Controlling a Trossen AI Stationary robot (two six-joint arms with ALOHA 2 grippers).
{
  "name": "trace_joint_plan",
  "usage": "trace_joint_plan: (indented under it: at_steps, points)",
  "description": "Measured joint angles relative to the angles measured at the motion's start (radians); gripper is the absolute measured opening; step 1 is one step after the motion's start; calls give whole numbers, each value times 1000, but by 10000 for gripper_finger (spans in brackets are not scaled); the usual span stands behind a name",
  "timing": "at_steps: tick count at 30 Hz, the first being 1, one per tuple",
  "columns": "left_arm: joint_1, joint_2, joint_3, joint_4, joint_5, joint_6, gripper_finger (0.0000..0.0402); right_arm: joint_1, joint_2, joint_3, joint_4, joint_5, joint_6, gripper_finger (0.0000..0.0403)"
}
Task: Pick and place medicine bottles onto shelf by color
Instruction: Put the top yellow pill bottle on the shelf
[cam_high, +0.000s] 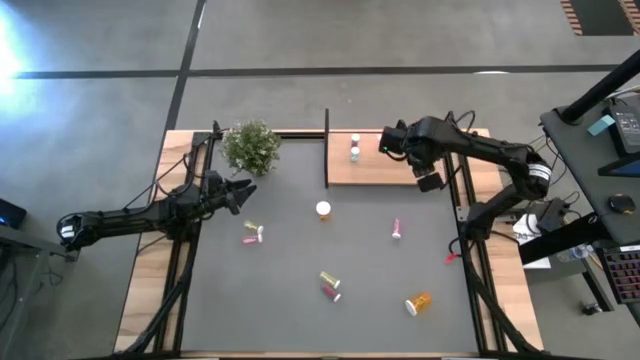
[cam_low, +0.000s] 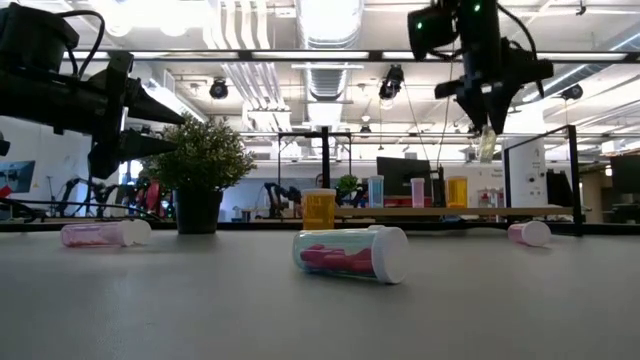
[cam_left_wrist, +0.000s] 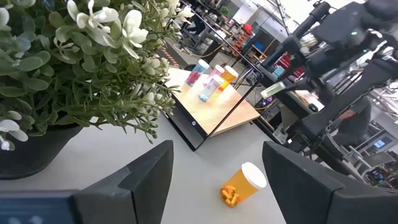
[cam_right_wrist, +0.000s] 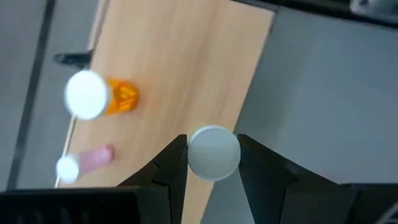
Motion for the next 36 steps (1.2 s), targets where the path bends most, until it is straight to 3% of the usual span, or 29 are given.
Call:
trace_joint_plan:
  at_steps: [18, 36]
  points:
    - [0, 0, 0, 0, 0, 0, 231, -170, 195, 108, -64, -102, -5, 118]
    - [0, 0, 0, 0, 0, 0, 231, -335, 246, 128, -49, 13, -280, 118]
